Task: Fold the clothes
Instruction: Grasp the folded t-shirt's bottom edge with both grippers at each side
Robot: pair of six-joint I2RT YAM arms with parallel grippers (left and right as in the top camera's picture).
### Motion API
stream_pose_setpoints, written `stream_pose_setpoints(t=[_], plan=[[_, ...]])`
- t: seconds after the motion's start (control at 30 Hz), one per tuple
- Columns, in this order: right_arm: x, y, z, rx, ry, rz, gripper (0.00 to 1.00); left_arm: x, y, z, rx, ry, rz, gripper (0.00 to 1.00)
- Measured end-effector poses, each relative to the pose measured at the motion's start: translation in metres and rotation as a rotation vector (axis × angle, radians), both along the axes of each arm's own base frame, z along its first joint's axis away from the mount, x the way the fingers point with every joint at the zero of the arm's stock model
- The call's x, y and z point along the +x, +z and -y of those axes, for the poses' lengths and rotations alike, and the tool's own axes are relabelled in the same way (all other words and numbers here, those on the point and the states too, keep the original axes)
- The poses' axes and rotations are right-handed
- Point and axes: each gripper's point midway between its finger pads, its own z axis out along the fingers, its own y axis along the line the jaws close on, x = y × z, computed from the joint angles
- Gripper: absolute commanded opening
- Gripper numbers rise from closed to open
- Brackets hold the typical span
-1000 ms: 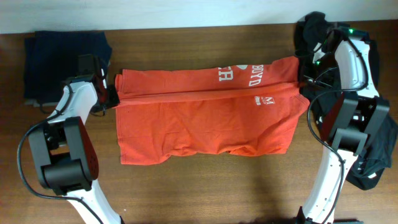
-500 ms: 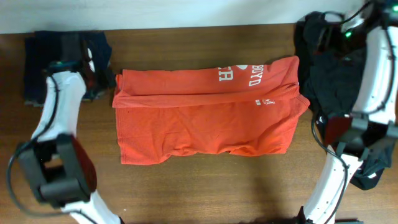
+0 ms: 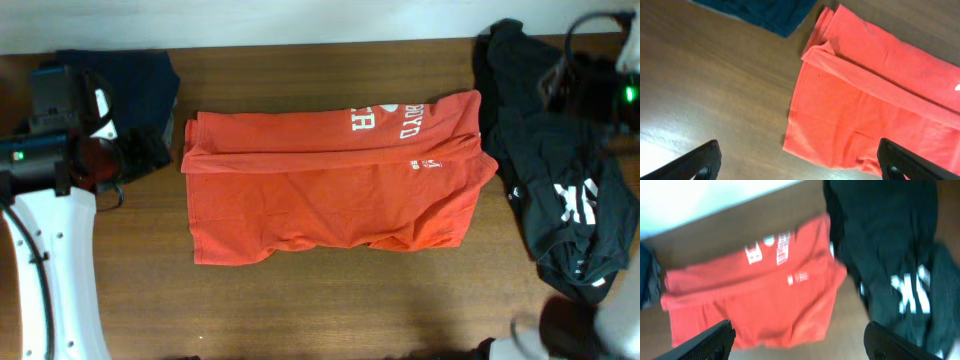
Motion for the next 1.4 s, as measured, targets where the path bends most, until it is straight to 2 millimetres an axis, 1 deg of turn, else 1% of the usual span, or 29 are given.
stream_pose_setpoints(t=[0.03,0.07,0.1,0.17,0.2,0.27,0.3,0.33,0.37,0.4,0.43,0.47,0.53,0.57,0.63,0.67,0.77,0.8,0.83,0.9,0.97,1.0,1.07,1.1,1.13,1.2,1.23,1.33,1.4], plan=[[-0.014,-0.007,-0.003,0.007,-0.006,-0.026,0.87,-0.004,-0.002,0.001,-0.010,0.010,-0.006,0.99],[-0.025,-0.013,-0.006,0.013,-0.013,-0.046,0.87,-0.009,-0.005,0.002,-0.018,0.021,-0.014,0.99],[-0.038,-0.025,-0.009,0.025,-0.018,-0.088,0.87,-0.015,-0.010,0.003,-0.026,0.030,-0.025,0.99],[-0.047,-0.044,-0.011,0.041,-0.024,-0.147,0.87,-0.026,-0.022,0.005,-0.042,0.051,-0.056,0.99],[-0.054,-0.061,-0.013,0.059,-0.028,-0.206,0.87,-0.028,-0.030,0.006,-0.049,0.061,-0.061,0.99],[-0.062,-0.100,-0.015,0.094,-0.041,-0.333,0.86,-0.039,-0.054,0.009,-0.068,0.074,-0.110,0.99],[-0.063,-0.122,-0.015,0.108,-0.043,-0.383,0.86,-0.042,-0.073,0.012,-0.086,0.081,-0.129,0.99],[-0.067,-0.141,-0.017,0.127,-0.044,-0.431,0.86,-0.044,-0.084,0.014,-0.100,0.082,-0.144,0.97],[-0.069,-0.161,-0.019,0.146,-0.044,-0.475,0.86,-0.048,-0.101,0.017,-0.120,0.081,-0.168,0.94],[-0.072,-0.180,-0.021,0.164,-0.042,-0.514,0.86,-0.052,-0.123,0.022,-0.150,0.081,-0.192,0.91],[-0.072,-0.198,-0.024,0.184,-0.038,-0.532,0.86,-0.055,-0.137,0.025,-0.165,0.080,-0.204,0.89],[-0.074,-0.209,-0.026,0.199,-0.035,-0.545,0.86,-0.058,-0.152,0.028,-0.181,0.079,-0.219,0.84],[-0.079,-0.229,-0.030,0.226,-0.031,-0.578,0.86,-0.063,-0.168,0.031,-0.197,0.080,-0.232,0.84],[-0.084,-0.239,-0.033,0.242,-0.032,-0.601,0.86,-0.070,-0.180,0.033,-0.206,0.083,-0.255,0.84],[-0.086,-0.251,-0.036,0.255,-0.031,-0.609,0.86,-0.075,-0.190,0.035,-0.212,0.082,-0.270,0.80],[-0.087,-0.257,-0.037,0.262,-0.032,-0.615,0.86,-0.076,-0.195,0.035,-0.212,0.082,-0.268,0.76],[-0.089,-0.271,-0.039,0.270,-0.030,-0.620,0.86,-0.079,-0.207,0.036,-0.213,0.079,-0.267,0.72],[-0.089,-0.272,-0.039,0.271,-0.030,-0.619,0.86,-0.084,-0.215,0.037,-0.214,0.080,-0.282,0.70],[-0.092,-0.279,-0.040,0.278,-0.032,-0.630,0.86,-0.092,-0.223,0.038,-0.217,0.082,-0.306,0.70],[-0.094,-0.284,-0.041,0.282,-0.031,-0.635,0.86,-0.101,-0.237,0.039,-0.221,0.085,-0.340,0.67],[-0.093,-0.286,-0.041,0.281,-0.032,-0.632,0.86,-0.103,-0.246,0.039,-0.223,0.087,-0.357,0.66],[-0.093,-0.286,-0.041,0.280,-0.031,-0.629,0.86,-0.102,-0.249,0.039,-0.223,0.086,-0.357,0.65],[-0.092,-0.286,-0.040,0.279,-0.031,-0.625,0.86,-0.094,-0.253,0.038,-0.220,0.084,-0.336,0.61],[-0.092,-0.286,-0.040,0.280,-0.031,-0.624,0.86,-0.088,-0.255,0.037,-0.218,0.084,-0.323,0.56],[-0.091,-0.286,-0.040,0.279,-0.031,-0.624,0.86,-0.084,-0.257,0.036,-0.215,0.083,-0.311,0.53],[-0.091,-0.286,-0.040,0.279,-0.031,-0.621,0.86,-0.073,-0.266,0.034,-0.210,0.079,-0.294,0.52],[-0.091,-0.286,-0.040,0.278,-0.030,-0.619,0.86,-0.071,-0.270,0.034,-0.208,0.079,-0.301,0.52],[-0.091,-0.286,-0.040,0.278,-0.030,-0.620,0.86,-0.059,-0.272,0.034,-0.196,0.067,-0.284,0.52],[-0.091,-0.286,-0.040,0.279,-0.030,-0.622,0.86,-0.045,-0.273,0.037,-0.188,0.044,-0.258,0.50]])
